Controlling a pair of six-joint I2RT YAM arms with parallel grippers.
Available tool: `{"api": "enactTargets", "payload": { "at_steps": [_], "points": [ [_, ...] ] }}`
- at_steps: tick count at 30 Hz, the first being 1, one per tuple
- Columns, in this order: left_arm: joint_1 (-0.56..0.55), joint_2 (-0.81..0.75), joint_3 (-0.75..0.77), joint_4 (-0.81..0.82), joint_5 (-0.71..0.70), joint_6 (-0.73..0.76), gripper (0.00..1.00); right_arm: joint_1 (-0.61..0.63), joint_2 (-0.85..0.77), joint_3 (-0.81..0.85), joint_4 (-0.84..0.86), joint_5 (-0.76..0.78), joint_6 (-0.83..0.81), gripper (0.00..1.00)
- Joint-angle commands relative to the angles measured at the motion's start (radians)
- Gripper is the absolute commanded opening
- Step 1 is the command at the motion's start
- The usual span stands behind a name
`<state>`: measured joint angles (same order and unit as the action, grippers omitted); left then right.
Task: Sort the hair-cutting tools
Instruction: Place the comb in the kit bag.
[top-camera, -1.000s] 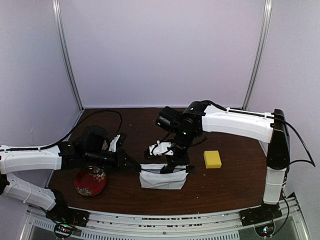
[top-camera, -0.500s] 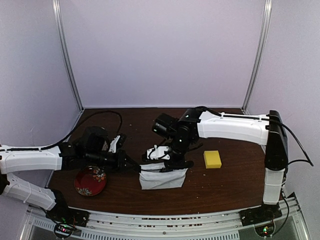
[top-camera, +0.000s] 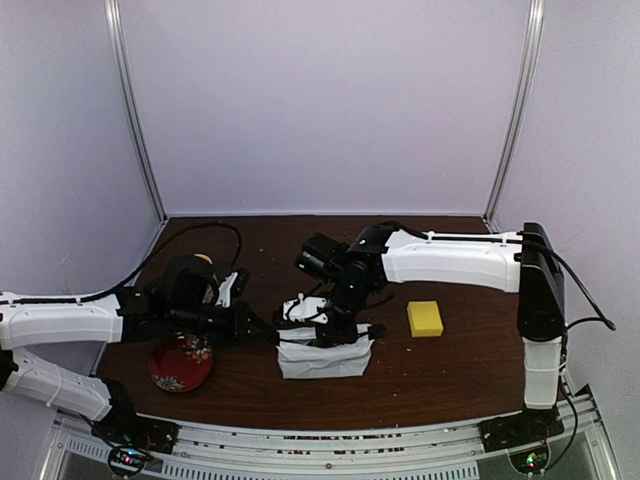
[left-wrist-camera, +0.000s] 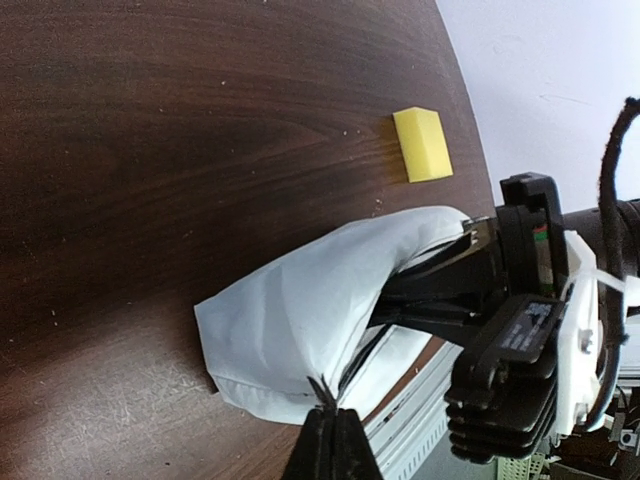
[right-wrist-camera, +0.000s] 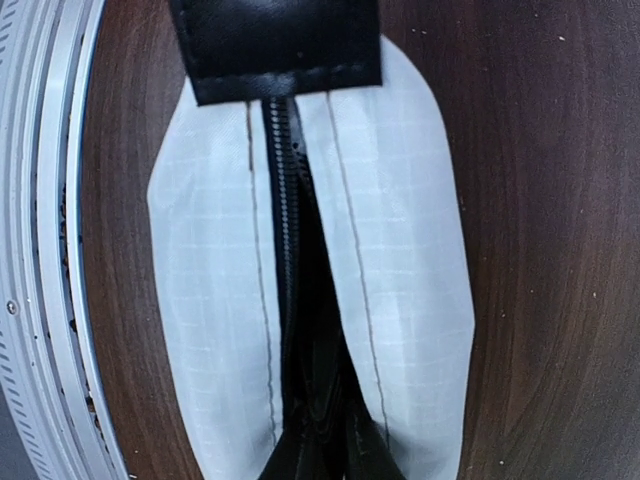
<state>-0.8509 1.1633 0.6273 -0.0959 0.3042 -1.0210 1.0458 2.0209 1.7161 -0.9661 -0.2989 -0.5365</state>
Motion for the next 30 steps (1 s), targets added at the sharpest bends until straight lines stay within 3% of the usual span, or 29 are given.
{"api": "enactTargets", "payload": {
  "at_steps": [1,6,17,20,23,26,30],
  "points": [
    [-0.004,-0.039,-0.015,0.051,-0.029,0.000,0.00,-0.005,-0.026,-0.013,0.018,0.006,0.046,0.16],
    [-0.004,-0.047,-0.015,0.043,-0.036,0.006,0.00,-0.054,-0.147,-0.074,0.037,0.096,0.085,0.37],
    [-0.008,-0.056,0.024,0.057,-0.034,0.081,0.00,-0.169,-0.309,-0.226,0.024,0.060,0.074,0.38],
    [-0.008,-0.024,0.040,-0.012,-0.073,0.128,0.00,-0.245,-0.369,-0.298,0.041,0.057,0.083,0.42],
    [-0.008,0.036,0.021,0.048,-0.030,0.123,0.00,-0.369,-0.403,-0.359,0.045,0.049,0.105,0.46],
    [-0.018,0.070,0.045,0.051,-0.030,0.127,0.14,-0.488,-0.409,-0.401,0.035,0.031,0.128,0.55],
    [-0.044,0.066,0.173,-0.110,-0.121,0.222,0.31,-0.588,-0.394,-0.446,0.025,0.075,0.151,0.54]
  ]
}}
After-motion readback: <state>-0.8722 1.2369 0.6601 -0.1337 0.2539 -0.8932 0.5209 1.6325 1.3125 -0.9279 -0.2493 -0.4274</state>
